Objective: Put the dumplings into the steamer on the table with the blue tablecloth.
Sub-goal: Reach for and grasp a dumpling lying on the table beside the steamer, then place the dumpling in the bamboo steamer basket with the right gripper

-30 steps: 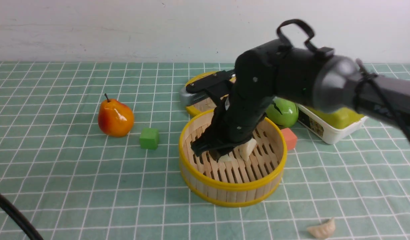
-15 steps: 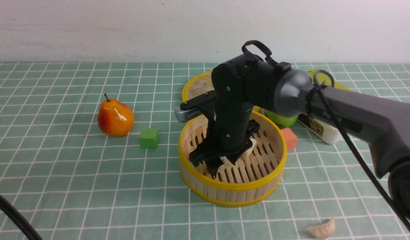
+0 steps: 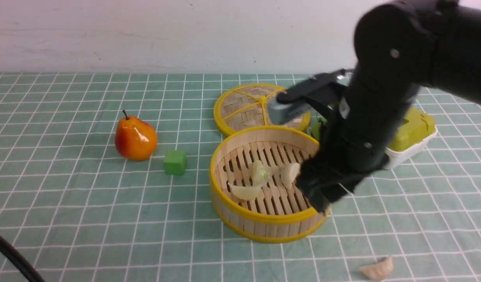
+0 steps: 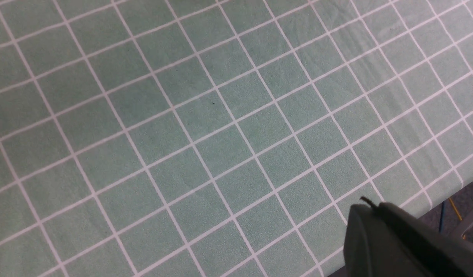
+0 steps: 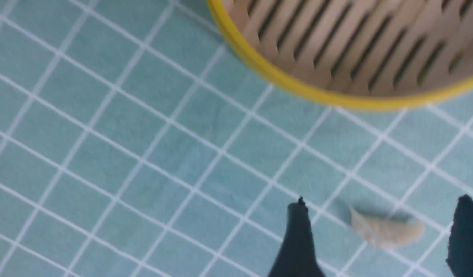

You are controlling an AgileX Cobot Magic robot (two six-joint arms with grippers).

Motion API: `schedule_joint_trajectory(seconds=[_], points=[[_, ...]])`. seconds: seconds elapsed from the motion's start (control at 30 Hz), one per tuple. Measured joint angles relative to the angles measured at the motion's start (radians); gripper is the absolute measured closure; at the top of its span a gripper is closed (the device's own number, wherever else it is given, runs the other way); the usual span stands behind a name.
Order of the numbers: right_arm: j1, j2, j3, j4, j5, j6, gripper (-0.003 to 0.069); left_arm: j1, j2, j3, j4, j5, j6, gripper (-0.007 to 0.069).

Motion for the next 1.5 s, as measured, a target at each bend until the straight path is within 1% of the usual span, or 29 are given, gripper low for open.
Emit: schedule_joint_trajectory(seconds=[0.03,0.07,0.1,0.17,0.2,0.3,0.33,0.43,0.53,0.6,0.67,0.77,0.83,0.93,1.03,1.07,1.1,1.17,1.23,1.33,1.4,1.5], points=[[-0.019,-0.038,0.095,-0.002,-0.019,0.014,0.0167,0.0,0.0,0.002,0.0,0.0,0.0,0.0618],[-0.034,-0.061,0.121,-0.003,-0.034,0.018,0.0167,0.0,0.0,0.003,0.0,0.001,0.0,0.0618],[-0.055,-0.084,0.205,-0.012,-0.056,0.019,0.0167,0.0,0.0,0.005,0.0,0.0,0.0,0.0618],[-0.081,-0.11,0.292,-0.025,-0.089,0.001,0.0167,0.0,0.0,0.006,0.0,-0.002,0.001,0.0618],[-0.091,-0.112,0.331,-0.028,-0.106,-0.028,0.0167,0.0,0.0,0.007,0.0,-0.006,0.001,0.0618],[-0.095,-0.099,0.404,-0.034,-0.161,-0.143,0.0167,0.0,0.0,0.007,0.0,-0.02,0.003,0.0617],[-0.095,-0.093,0.413,-0.034,-0.17,-0.165,0.0167,0.0,0.0,0.007,0.0,-0.021,0.003,0.0617],[-0.095,-0.047,0.428,-0.034,-0.257,-0.353,0.0167,0.0,0.0,0.007,0.0,-0.035,0.003,0.0612],[-0.095,-0.001,0.428,-0.03,-0.337,-0.481,0.0167,0.0,0.0,0.007,0.0,-0.037,0.004,0.0608],[-0.095,0.031,0.428,-0.041,-0.379,-0.55,0.0167,0.0,0.0,0.007,0.0,-0.037,0.004,0.0606],[-0.095,0.069,0.428,-0.08,-0.402,-0.588,0.0167,0.0,0.0,0.007,-0.001,-0.033,0.004,0.0605],[-0.094,0.112,0.428,-0.146,-0.409,-0.591,0.0178,0.0,0.0,0.007,-0.011,-0.028,0.004,0.0603],[-0.094,0.126,0.428,-0.189,-0.411,-0.564,0.0205,0.0,0.0,0.007,-0.019,-0.016,0.004,0.0602],[-0.094,0.13,0.427,-0.216,-0.414,-0.524,0.029,0.0,0.0,0.007,-0.023,-0.006,0.004,0.0599],[-0.094,0.13,0.426,-0.22,-0.415,-0.513,0.041,0.0,0.0,0.01,-0.023,0.0,0.004,0.0596],[-0.094,0.13,0.424,-0.22,-0.411,-0.512,0.0464,0.0,0.0,0.01,-0.023,0.0,0.004,0.0594],[-0.094,0.13,0.421,-0.218,-0.405,-0.512,0.0492,0.0,0.0,0.01,-0.024,0.0,0.004,0.0594],[-0.094,0.13,0.412,-0.209,-0.391,-0.509,0.0496,0.0,0.0,0.01,-0.026,0.0,0.004,0.0592],[-0.094,0.126,0.356,-0.163,-0.323,-0.489,0.0496,0.0,0.0,0.01,-0.026,0.0,0.004,0.0587],[-0.094,0.113,0.281,-0.099,-0.264,-0.468,0.0496,0.0,0.0,0.01,-0.025,0.0,0.004,0.0586],[-0.094,0.1,0.165,0.014,-0.209,-0.43,0.0496,0.0,0.0,0.01,-0.024,-0.002,0.004,0.0586],[-0.094,0.107,0.037,0.163,-0.202,-0.379,0.0496,0.0,0.0,0.01,-0.023,-0.016,0.004,0.0586]])
